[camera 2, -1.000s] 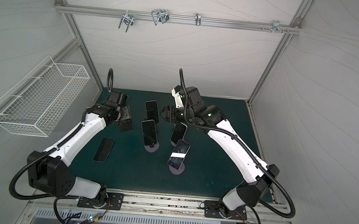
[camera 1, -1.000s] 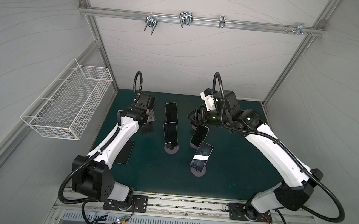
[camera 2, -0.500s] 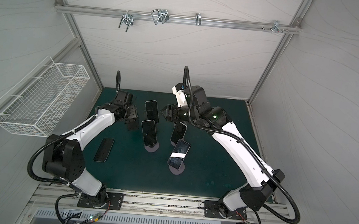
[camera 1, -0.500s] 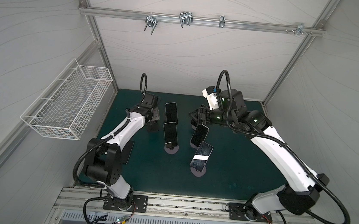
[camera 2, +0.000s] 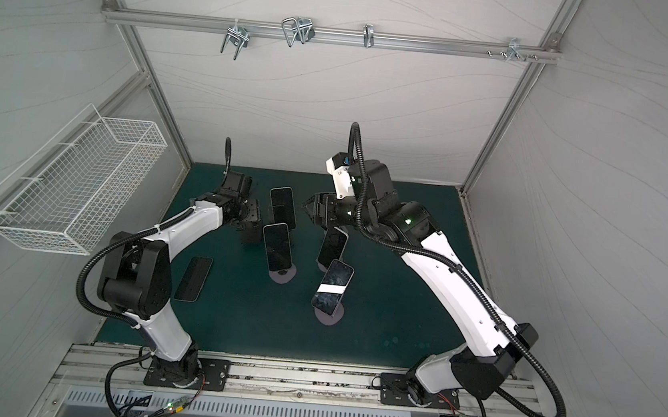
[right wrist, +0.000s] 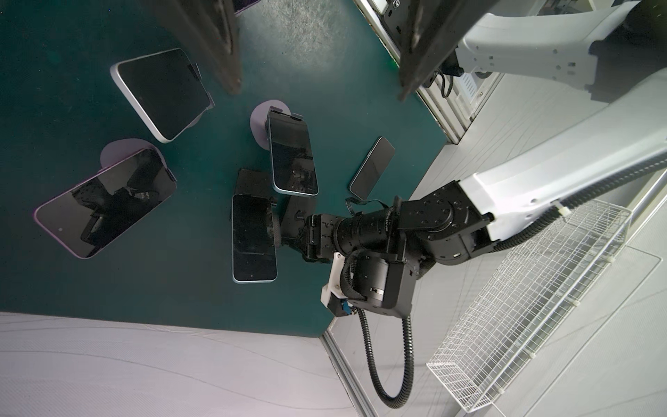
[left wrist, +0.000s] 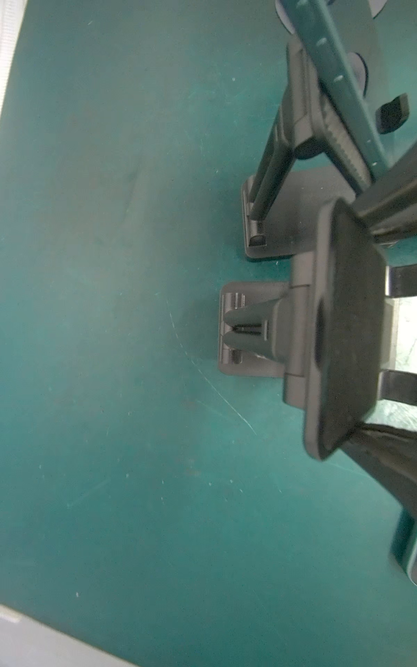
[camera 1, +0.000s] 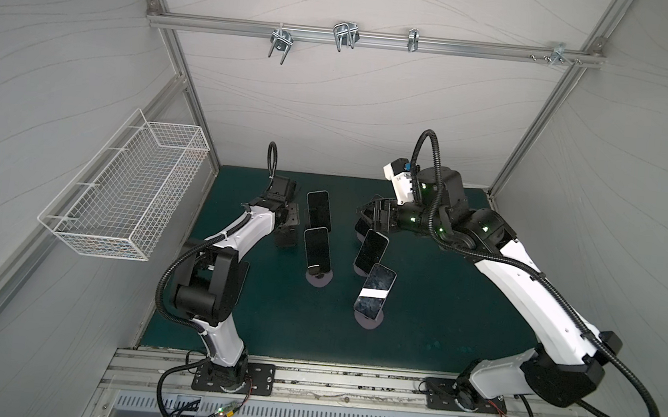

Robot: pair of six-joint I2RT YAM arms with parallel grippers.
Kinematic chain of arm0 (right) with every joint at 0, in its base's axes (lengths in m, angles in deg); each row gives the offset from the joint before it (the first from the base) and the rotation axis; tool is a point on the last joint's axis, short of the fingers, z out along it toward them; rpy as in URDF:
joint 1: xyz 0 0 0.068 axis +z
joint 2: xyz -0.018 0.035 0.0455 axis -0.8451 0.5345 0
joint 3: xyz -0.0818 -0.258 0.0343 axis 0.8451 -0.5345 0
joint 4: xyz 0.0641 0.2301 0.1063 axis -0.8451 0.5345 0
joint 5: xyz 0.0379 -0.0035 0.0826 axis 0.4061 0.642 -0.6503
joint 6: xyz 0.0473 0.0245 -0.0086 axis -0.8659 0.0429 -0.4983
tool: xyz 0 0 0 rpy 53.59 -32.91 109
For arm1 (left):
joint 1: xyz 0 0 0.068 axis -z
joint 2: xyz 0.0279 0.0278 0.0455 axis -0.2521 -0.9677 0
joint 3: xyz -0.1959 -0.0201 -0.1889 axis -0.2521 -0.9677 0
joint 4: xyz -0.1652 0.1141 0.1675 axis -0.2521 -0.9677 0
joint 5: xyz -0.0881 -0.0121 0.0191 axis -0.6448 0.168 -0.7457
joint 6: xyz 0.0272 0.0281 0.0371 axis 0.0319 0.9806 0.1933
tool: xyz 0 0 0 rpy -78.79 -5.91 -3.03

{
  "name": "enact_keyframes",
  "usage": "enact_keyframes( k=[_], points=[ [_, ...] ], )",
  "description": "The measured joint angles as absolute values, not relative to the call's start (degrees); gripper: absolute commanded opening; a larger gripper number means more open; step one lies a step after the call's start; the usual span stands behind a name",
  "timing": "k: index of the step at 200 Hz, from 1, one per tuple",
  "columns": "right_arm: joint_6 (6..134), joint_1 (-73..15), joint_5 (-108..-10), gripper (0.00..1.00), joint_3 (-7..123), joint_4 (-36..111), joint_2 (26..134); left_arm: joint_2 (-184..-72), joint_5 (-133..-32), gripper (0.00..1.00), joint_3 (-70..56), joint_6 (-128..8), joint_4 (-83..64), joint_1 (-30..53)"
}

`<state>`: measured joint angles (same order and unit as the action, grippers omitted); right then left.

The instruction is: Remove the phone from the phone stand

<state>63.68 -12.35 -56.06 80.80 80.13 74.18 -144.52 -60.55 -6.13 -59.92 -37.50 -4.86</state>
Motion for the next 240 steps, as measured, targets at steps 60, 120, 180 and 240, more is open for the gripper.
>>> enact_keyframes(
  k=[60,120,180,240],
  points=[
    [61.36,-12.35,-53.41,0.69,79.14,80.32,71.95,-146.03,-62.26,0.46,-6.15,-58.43,-35.82,-5.0],
    [58.37,-12.35,-51.6,0.68,78.17,80.37,71.95,-146.12,-62.85,0.47,-8.19,-57.99,-35.44,-5.08],
    [55.63,-11.91,-50.57,0.67,76.08,80.34,71.86,-145.46,-63.33,0.55,-10.09,-57.99,-33.5,-5.08],
    [54.48,-10.25,-48.65,0.67,74.46,80.13,70.88,-145.46,-63.98,0.92,-10.13,-58.85,-34.68,-5.06]
  ],
)
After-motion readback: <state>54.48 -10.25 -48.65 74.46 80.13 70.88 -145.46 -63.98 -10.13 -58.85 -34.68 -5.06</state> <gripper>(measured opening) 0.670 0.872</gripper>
